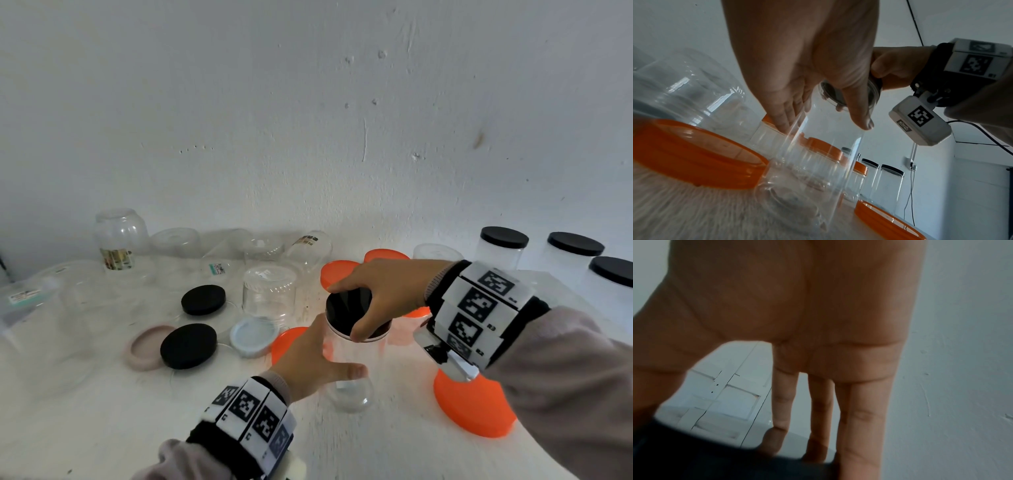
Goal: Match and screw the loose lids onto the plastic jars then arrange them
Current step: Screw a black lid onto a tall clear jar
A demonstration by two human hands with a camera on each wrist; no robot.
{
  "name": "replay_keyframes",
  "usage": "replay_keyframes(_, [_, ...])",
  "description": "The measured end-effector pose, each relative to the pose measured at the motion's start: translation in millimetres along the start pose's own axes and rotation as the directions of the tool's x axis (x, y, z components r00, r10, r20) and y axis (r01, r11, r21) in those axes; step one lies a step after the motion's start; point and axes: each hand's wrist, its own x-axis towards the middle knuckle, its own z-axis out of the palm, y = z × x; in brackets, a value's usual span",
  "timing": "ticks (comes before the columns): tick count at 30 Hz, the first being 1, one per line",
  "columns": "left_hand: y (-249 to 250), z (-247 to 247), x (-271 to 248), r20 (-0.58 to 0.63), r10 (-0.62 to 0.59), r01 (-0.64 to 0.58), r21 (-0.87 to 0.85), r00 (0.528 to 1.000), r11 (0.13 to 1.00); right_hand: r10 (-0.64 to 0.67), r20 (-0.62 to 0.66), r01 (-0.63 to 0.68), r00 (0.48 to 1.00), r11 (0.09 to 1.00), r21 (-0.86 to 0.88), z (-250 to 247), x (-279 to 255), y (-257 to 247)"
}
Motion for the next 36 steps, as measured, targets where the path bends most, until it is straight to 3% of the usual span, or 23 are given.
replay_keyframes(14, [3.9,-1.4,-2.0,-0.003,0.012,-0.011,0.106,1.000,0.994,-0.007,-0.137,0.000,0.991,0.999,-0.048,8.9,-2.9,-5.8])
replay_keyframes(21, [5.1,-0.1,-2.4,-0.010,0.002,-0.002,0.079,1.000,0.997,0.011,0.039,-0.010,0.999,1.000,-0.022,-3.6,-3.7,-2.8])
replay_keyframes(32, [2.9,1.1,-1.7,-0.025,-0.013,0.015,0.075,1.000,0.997,0.087,-0.141,-0.094,0.986,0.995,-0.044,9.0,1.6,-6.6])
replay_keyframes(36, [4.3,0.7,-2.4,-0.011,-0.008,0.009,0.070,1.000,0.998,0.051,0.008,-0.051,0.999,0.999,-0.012,0.0,-3.9,-5.9])
